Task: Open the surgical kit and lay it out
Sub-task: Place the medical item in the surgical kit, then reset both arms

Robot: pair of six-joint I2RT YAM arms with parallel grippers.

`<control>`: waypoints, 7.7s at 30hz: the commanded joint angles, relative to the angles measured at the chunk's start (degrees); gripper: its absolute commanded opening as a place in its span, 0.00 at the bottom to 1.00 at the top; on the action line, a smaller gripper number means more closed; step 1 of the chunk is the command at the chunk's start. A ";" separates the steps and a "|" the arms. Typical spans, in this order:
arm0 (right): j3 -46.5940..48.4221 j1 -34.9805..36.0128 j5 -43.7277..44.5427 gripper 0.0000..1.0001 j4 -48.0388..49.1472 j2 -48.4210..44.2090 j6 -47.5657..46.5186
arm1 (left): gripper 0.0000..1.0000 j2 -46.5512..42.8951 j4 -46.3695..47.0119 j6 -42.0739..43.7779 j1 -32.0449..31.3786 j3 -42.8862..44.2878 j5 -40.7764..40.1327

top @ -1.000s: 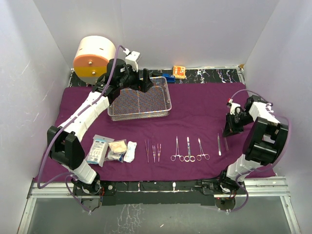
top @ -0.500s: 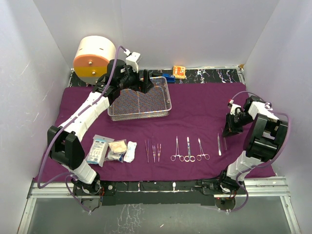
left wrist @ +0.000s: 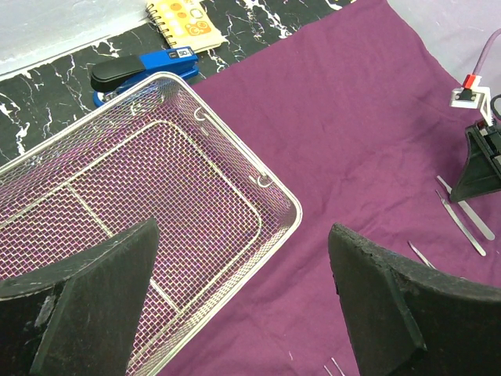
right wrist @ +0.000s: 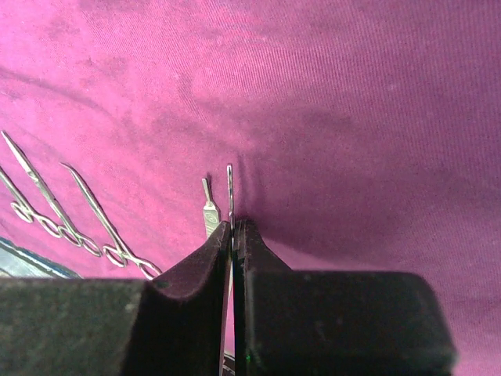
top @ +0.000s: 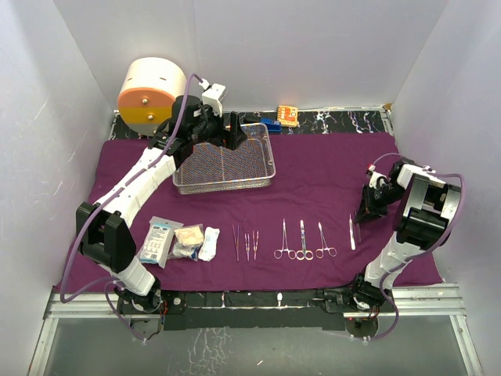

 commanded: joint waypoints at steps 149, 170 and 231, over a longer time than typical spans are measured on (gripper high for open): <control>7.96 1.19 14.66 0.12 -1.54 4.72 -2.52 | 0.91 -2.16 1.11 1.05 -0.05 -1.10 1.60; 9.85 6.07 16.11 0.14 -0.81 4.25 -1.76 | 0.91 -3.25 1.31 1.38 0.08 -2.28 1.21; 20.26 20.54 19.98 0.98 25.78 -27.60 14.96 | 0.99 -24.65 -2.84 13.82 20.12 -7.24 -20.53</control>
